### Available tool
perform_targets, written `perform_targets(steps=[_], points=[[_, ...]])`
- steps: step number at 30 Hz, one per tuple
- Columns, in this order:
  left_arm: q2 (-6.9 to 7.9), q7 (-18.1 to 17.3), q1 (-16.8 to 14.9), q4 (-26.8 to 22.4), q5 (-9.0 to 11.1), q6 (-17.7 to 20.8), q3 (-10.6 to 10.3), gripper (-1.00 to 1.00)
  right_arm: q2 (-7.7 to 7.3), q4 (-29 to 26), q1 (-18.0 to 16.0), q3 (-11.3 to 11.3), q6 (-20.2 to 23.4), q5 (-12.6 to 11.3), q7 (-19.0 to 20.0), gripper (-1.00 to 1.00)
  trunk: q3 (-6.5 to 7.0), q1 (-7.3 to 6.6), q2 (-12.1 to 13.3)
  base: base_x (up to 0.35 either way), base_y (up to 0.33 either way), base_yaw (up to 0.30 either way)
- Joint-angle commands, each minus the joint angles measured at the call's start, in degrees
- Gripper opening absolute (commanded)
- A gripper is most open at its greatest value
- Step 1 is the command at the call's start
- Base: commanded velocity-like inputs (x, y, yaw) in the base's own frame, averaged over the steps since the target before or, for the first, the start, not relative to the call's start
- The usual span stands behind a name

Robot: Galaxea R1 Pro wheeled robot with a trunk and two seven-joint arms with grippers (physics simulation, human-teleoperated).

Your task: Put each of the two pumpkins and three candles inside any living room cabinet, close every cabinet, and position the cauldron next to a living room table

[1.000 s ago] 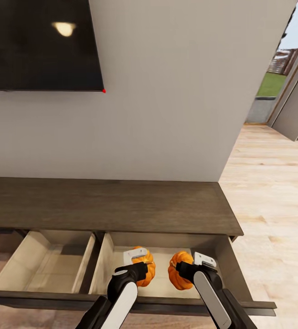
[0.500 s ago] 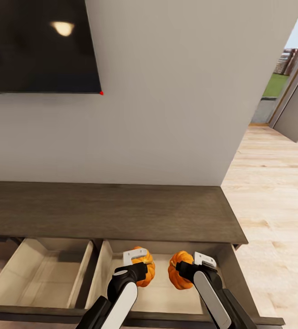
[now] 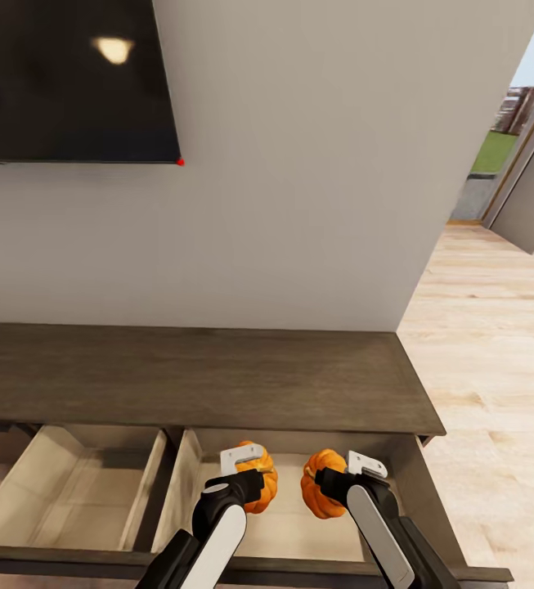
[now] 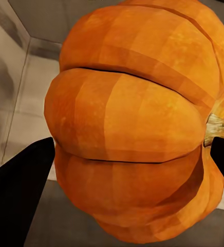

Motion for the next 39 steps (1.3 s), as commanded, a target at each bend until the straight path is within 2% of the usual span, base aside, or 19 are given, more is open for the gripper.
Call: perform_targets(steps=[1, 31, 34, 39], points=[[0.01, 0.6, 0.0, -0.1, 0.3, 0.2, -0.1, -1.00, -0.01, 0.0, 0.0, 0.1, 0.1, -0.5, -0.6, -1.00, -0.23, 0.21, -0.4, 0.000, 0.000, 0.000], [0.01, 0.6, 0.0, -0.1, 0.4, 0.3, -0.1, -1.00, -0.01, 0.0, 0.0, 0.1, 0.1, -0.5, -0.7, -1.00, -5.61, 6.80, -12.5, 0.000, 0.000, 0.000], [0.01, 0.6, 0.0, -0.1, 0.4, 0.3, -0.3, -1.00, -0.01, 0.0, 0.0, 0.1, 0.1, -0.5, -0.7, -1.00, -5.61, 6.80, -12.5, 0.000, 0.000, 0.000], [0.01, 0.6, 0.0, -0.1, 0.4, 0.3, -0.3, -1.00, -0.01, 0.0, 0.0, 0.1, 0.1, -0.5, -0.7, -1.00, -6.51, 7.90, -14.5, 0.000, 0.000, 0.000]])
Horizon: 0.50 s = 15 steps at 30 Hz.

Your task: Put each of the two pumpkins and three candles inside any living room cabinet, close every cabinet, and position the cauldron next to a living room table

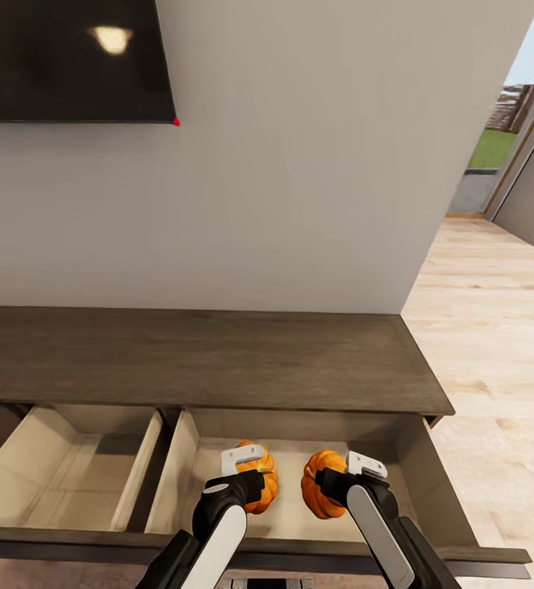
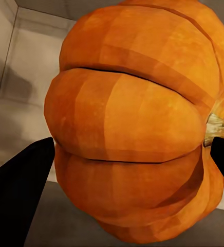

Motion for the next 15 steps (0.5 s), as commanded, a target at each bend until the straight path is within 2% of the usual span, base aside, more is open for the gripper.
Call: perform_targets(steps=[1, 6, 7, 12, 13, 15], points=[[0.01, 0.6, -0.1, -0.1, 0.3, 0.2, -0.1, -1.00, -0.01, -0.1, 0.0, 0.1, 0.0, -0.5, -0.6, -1.00, -0.05, -0.01, 0.0, 0.000, 0.000, 0.000], [0.01, 0.6, -0.1, -0.1, 0.2, 0.1, -0.1, -1.00, -0.01, -0.1, 0.0, 0.1, 0.0, -0.5, -0.6, -1.00, -0.05, -0.01, 0.0, 0.000, 0.000, 0.000], [0.01, 0.7, -0.1, -0.1, 0.2, 0.1, -0.2, 1.00, -0.01, -0.1, 0.0, 0.1, 0.0, -0.5, -0.6, -1.00, -0.05, -0.01, 0.0, 0.000, 0.000, 0.000], [0.01, 0.7, -0.1, -0.1, 0.2, 0.1, -0.1, 1.00, -0.01, -0.1, 0.0, 0.1, 0.0, -0.5, -0.6, -1.00, -0.05, -0.01, 0.0, 0.000, 0.000, 0.000], [0.01, 0.7, -0.1, -0.1, 0.2, 0.1, -0.1, 1.00, -0.01, -0.1, 0.0, 0.1, 0.0, -0.5, -0.6, 1.00, -0.05, -0.01, 0.0, 0.000, 0.000, 0.000], [0.01, 0.7, -0.1, -0.1, 0.2, 0.1, 0.0, 1.00, -0.01, -0.1, 0.0, 0.1, 0.0, -0.5, -0.6, 1.00, -0.05, -0.01, 0.0, 0.000, 0.000, 0.000]])
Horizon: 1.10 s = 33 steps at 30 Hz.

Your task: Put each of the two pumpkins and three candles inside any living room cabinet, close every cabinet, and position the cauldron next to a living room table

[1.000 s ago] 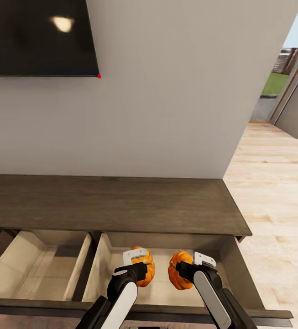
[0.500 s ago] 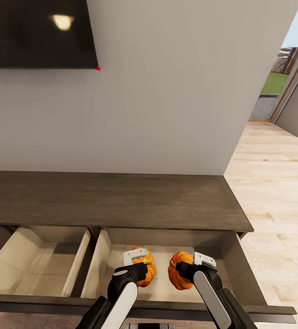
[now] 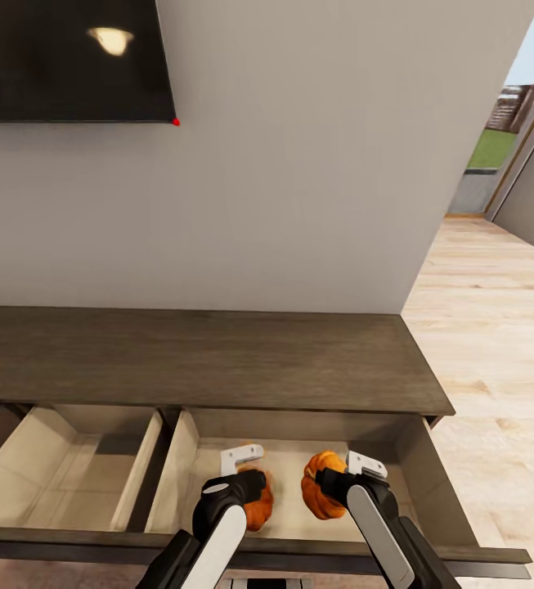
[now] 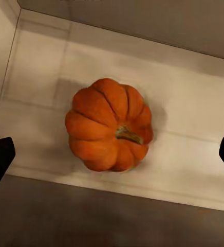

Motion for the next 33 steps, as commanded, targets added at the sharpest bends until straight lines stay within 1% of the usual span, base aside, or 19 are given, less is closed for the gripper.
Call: perform_targets(steps=[1, 8, 12, 16, 19, 22, 25, 33], points=[[0.01, 0.5, 0.0, -0.1, 0.4, 0.1, 0.0, 1.00, -0.01, -0.1, 0.0, 0.1, 0.1, -0.5, -0.5, 1.00, -0.05, -0.01, 0.0, 0.000, 0.000, 0.000], [-0.07, 0.7, 0.0, -0.3, 0.4, 0.2, 0.3, 1.00, -0.01, 0.0, 0.0, 0.1, 0.0, -0.5, -0.7, 1.00, -0.05, -0.01, 0.0, 0.000, 0.000, 0.000], [-0.09, 0.7, 0.0, -0.4, 0.4, 0.3, 0.5, 1.00, -0.03, 0.7, -0.1, -0.1, -0.1, -0.5, -1.0, 1.00, 0.67, -0.89, 1.6, 0.000, 0.000, 0.000], [-0.20, 0.7, 0.0, -0.5, 0.4, 0.6, 0.7, 1.00, -0.02, 0.9, -0.1, -1.3, -0.1, -0.5, -1.0, 1.00, 1.39, -1.77, 3.2, 0.000, 0.000, 0.000], [-0.26, 0.7, 0.0, -2.0, 0.8, 0.9, 1.5, 1.00, -0.01, 0.8, -0.1, -1.9, 0.3, -0.5, -1.1, 1.00, 1.93, -2.43, 4.4, 0.000, 0.000, 0.000], [-0.32, 0.7, 0.0, -2.8, 1.0, 2.1, 2.7, 1.00, -0.01, 0.7, -0.1, -2.0, 0.4, -0.6, -1.2, 1.00, 2.47, -3.09, 5.6, -0.041, 0.000, 0.000], [-0.34, 0.7, 0.0, -2.9, 1.0, 2.8, 3.3, 1.00, -0.01, 0.5, -0.1, -2.0, 0.4, -0.5, -1.2, 1.00, 3.00, -3.74, 6.8, -0.213, 0.000, 0.000], [-0.34, 0.7, 0.0, -3.0, 1.1, 3.0, 3.4, 1.00, -0.10, 0.2, 0.0, -2.0, 0.0, -0.5, -1.1, 1.00, 4.44, -5.50, 10.0, -0.127, 0.000, 0.000]])
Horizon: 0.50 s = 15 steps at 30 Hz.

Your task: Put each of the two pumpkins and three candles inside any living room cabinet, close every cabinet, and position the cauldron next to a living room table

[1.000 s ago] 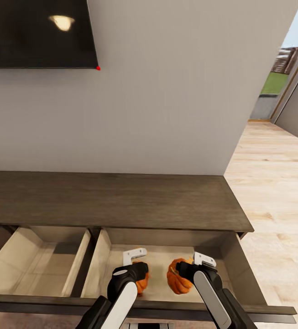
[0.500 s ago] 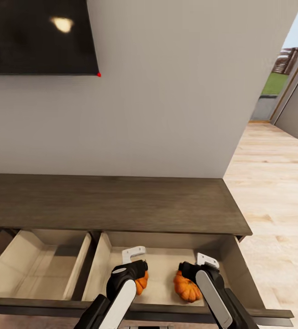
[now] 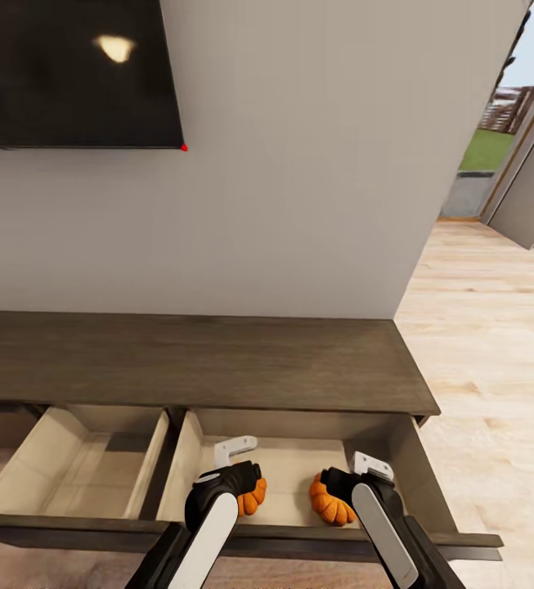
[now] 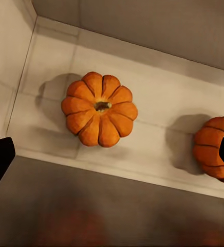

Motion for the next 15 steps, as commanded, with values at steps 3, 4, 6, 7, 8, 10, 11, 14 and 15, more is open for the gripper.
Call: perform_targets(steps=[3, 4, 6, 7, 8, 10, 11, 14, 15], points=[[0.01, 0.5, 0.0, -0.1, 0.4, 0.1, -0.1, 1.00, -0.05, -0.1, 0.0, 0.1, 0.0, -0.4, -0.5, 1.00, 0.50, -0.68, 1.2, -0.016, 0.000, 0.000], [0.01, 0.5, 0.0, -0.1, 0.4, 0.1, -0.1, 1.00, -0.07, -0.1, 0.0, 0.1, 0.0, -0.4, -0.5, 1.00, 0.68, -0.90, 1.6, -0.004, 0.000, 0.000], [0.01, 0.5, 0.0, -0.1, 0.4, 0.1, -0.1, 1.00, -0.06, -0.1, 0.1, 0.0, 0.0, -0.4, -0.5, 1.00, 1.03, -1.34, 2.4, -0.002, 0.000, 0.000], [0.01, 0.5, 0.0, -0.1, 0.4, 0.1, -0.1, 1.00, -0.04, -0.1, 0.1, 0.0, 0.0, -0.4, -0.5, 1.00, 1.21, -1.56, 2.8, -0.018, 0.000, 0.000], [0.01, 0.5, 0.0, -0.1, 0.4, 0.1, -0.1, 1.00, -0.03, -0.1, 0.1, 0.0, 0.0, -0.4, -0.5, 1.00, 1.39, -1.78, 3.2, -0.097, 0.000, 0.000], [0.01, 0.5, 0.0, -0.1, 0.4, 0.1, -0.1, 1.00, -0.02, -0.1, 0.1, 0.0, 0.0, -0.4, -0.5, 1.00, 1.75, -2.22, 4.0, -0.226, 0.000, 0.000], [0.01, 0.5, 0.0, -0.2, 0.4, 0.1, -0.1, 1.00, -0.02, -0.1, 0.1, 0.0, 0.0, -0.4, -0.4, 1.00, 1.93, -2.44, 4.4, -0.248, 0.000, 0.000], [0.01, 0.5, 0.0, -0.2, 0.4, 0.1, -0.1, 1.00, -0.02, -0.1, 0.1, 0.0, 0.0, -0.4, -0.4, 1.00, 2.47, -3.10, 5.6, -0.100, 0.000, 0.000], [0.01, 0.5, 0.0, -0.2, 0.4, 0.1, -0.1, 1.00, -0.02, -0.1, 0.1, 0.0, 0.0, -0.4, -0.4, 1.00, 2.65, -3.32, 6.0, -0.028, 0.000, 0.000]])
